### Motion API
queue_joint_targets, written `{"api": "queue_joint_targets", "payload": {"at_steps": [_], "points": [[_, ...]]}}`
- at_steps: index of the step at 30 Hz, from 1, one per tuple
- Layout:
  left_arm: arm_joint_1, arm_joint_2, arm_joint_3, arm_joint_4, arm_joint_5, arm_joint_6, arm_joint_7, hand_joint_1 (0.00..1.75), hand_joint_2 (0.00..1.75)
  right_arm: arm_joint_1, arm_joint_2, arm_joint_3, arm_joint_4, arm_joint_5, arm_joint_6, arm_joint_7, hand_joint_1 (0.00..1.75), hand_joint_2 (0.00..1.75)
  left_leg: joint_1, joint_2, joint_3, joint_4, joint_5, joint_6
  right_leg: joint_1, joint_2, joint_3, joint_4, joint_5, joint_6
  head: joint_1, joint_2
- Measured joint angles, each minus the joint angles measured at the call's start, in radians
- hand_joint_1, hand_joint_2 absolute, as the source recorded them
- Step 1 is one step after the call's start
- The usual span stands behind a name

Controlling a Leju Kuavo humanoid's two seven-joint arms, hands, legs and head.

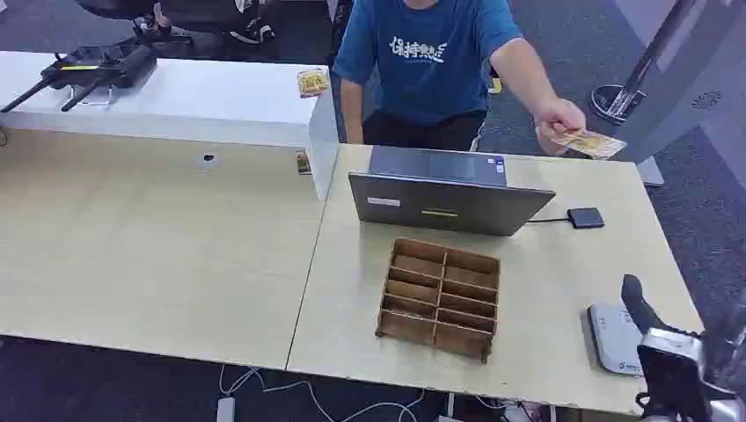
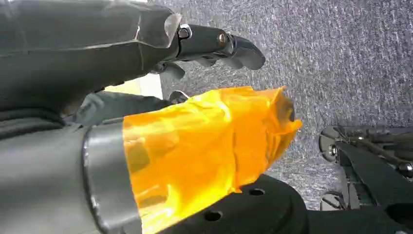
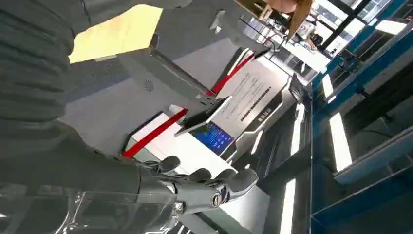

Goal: Pass the card to the sensor for recognition and then transmit it.

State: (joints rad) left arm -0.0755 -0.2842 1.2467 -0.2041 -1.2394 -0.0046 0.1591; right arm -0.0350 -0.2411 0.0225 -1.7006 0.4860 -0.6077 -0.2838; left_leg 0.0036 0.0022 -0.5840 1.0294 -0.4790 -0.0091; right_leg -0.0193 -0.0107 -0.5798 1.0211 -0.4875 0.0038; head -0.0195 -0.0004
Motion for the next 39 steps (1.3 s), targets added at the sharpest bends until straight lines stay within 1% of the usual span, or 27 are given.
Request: {"api": "queue_joint_targets", "payload": {"at_steps": [1, 2, 3, 4, 7, 8, 9, 10, 11, 14, 17, 20, 34, 39], "points": [[0.000, 0.000, 0.000, 0.000, 0.000, 0.000, 0.000, 0.00, 0.00, 0.000, 0.000, 0.000, 0.000, 0.000, 0.000, 0.000, 0.00, 1.75, 0.000, 0.000, 0.000, 0.000, 0.000, 0.000, 0.000, 0.000, 0.000, 0.000, 0.000, 0.000, 0.000, 0.000], [0.000, 0.000, -0.001, 0.000, -0.009, -0.005, 0.003, 0.00, 0.00, -0.020, -0.004, 0.003, 0.007, 0.023, 0.011, 0.029, 0.00, 1.75, 0.000, 0.000, -0.001, 0.000, 0.000, 0.000, 0.000, 0.000, 0.000, 0.001, 0.000, 0.000, 0.000, 0.000], [-0.002, 0.003, -0.013, 0.000, -0.031, -0.017, 0.014, 0.00, 0.00, -0.142, -0.040, 0.028, 0.075, 0.135, 0.068, 0.140, 0.00, 1.75, 0.000, 0.002, 0.000, 0.000, 0.000, 0.000, 0.000, 0.002, 0.000, 0.001, 0.001, 0.000, 0.000, 0.000], [-0.003, 0.007, -0.027, 0.000, -0.045, -0.027, 0.018, 0.00, 0.00, -0.284, -0.066, 0.070, 0.153, 0.195, 0.118, 0.208, 0.00, 1.75, 0.000, 0.002, 0.000, 0.000, 0.003, 0.001, 0.000, 0.002, 0.000, 0.001, 0.003, 0.000, 0.000, 0.000], [-0.003, 0.009, -0.037, 0.000, -0.060, -0.036, 0.022, 0.00, 0.00, -0.389, -0.076, 0.112, 0.213, 0.279, 0.147, 0.274, 0.00, 1.75, 0.000, 0.001, 0.000, 0.000, 0.004, 0.000, 0.000, 0.002, -0.001, 0.001, 0.004, 0.000, 0.000, 0.000], [-0.003, 0.010, -0.044, 0.000, -0.070, -0.040, 0.028, 0.00, 0.00, -0.437, -0.081, 0.134, 0.242, 0.354, 0.175, 0.320, 0.00, 1.75, 0.000, 0.002, -0.001, 0.000, 0.004, 0.000, 0.000, 0.002, -0.001, 0.001, 0.004, -0.001, 0.000, 0.000], [-0.003, 0.011, -0.050, 0.000, -0.075, -0.046, 0.030, 0.00, 0.00, -0.488, -0.085, 0.160, 0.274, 0.414, 0.195, 0.352, 0.00, 1.75, 0.000, 0.002, 0.000, 0.000, 0.004, 0.000, 0.000, 0.003, -0.002, 0.001, 0.004, -0.001, -0.001, 0.000], [-0.004, 0.013, -0.055, 0.000, -0.078, -0.051, 0.031, 0.00, 0.00, -0.534, -0.088, 0.187, 0.310, 0.452, 0.210, 0.371, 0.00, 1.75, 0.000, 0.003, 0.000, 0.000, 0.004, 0.000, 0.000, 0.003, -0.002, 0.001, 0.004, -0.001, 0.000, 0.000], [-0.006, 0.013, -0.058, 0.000, -0.079, -0.053, 0.031, 0.00, 0.00, -0.575, -0.089, 0.205, 0.335, 0.463, 0.217, 0.382, 0.00, 1.75, 0.000, 0.002, 0.000, 0.000, 0.004, 0.000, 0.000, 0.002, -0.002, 0.001, 0.004, -0.001, 0.000, 0.000], [-0.005, 0.014, -0.063, 0.000, -0.080, -0.054, 0.032, 0.00, 0.00, -0.651, -0.089, 0.245, 0.388, 0.472, 0.224, 0.397, 0.00, 1.75, 0.000, -0.002, -0.001, 0.000, 0.005, 0.000, 0.000, -0.001, -0.002, 0.001, 0.004, -0.001, 0.000, 0.000], [-0.005, 0.014, -0.070, 0.000, -0.077, -0.055, 0.033, 0.00, 0.00, -0.675, -0.089, 0.266, 0.412, 0.460, 0.222, 0.401, 0.00, 1.75, 0.000, -0.001, -0.001, 0.000, 0.005, 0.000, 0.000, -0.001, -0.002, 0.001, 0.004, -0.001, 0.000, 0.000], [-0.005, 0.014, -0.074, 0.000, -0.077, -0.055, 0.033, 0.00, 0.00, -0.676, -0.089, 0.275, 0.423, 0.438, 0.219, 0.398, 0.00, 1.75, 0.000, -0.001, -0.001, 0.000, 0.005, 0.000, 0.000, 0.000, -0.002, 0.001, 0.004, -0.001, 0.000, 0.000], [-0.005, 0.015, -0.074, 0.000, -0.077, -0.057, 0.033, 0.00, 0.00, -0.675, -0.092, 0.300, 0.443, 0.436, 0.208, 0.388, 0.00, 1.75, 0.000, -0.001, -0.001, 0.000, 0.005, 0.000, 0.000, 0.000, -0.002, 0.001, 0.004, -0.001, 0.000, 0.000], [-0.005, 0.015, -0.074, 0.000, -0.076, -0.057, 0.033, 0.00, 0.00, -0.669, -0.092, 0.301, 0.443, 0.437, 0.191, 0.378, 0.00, 1.75, 0.000, -0.001, -0.001, 0.000, 0.005, 0.000, 0.000, 0.000, -0.002, 0.001, 0.004, -0.001, 0.000, 0.000]]}}
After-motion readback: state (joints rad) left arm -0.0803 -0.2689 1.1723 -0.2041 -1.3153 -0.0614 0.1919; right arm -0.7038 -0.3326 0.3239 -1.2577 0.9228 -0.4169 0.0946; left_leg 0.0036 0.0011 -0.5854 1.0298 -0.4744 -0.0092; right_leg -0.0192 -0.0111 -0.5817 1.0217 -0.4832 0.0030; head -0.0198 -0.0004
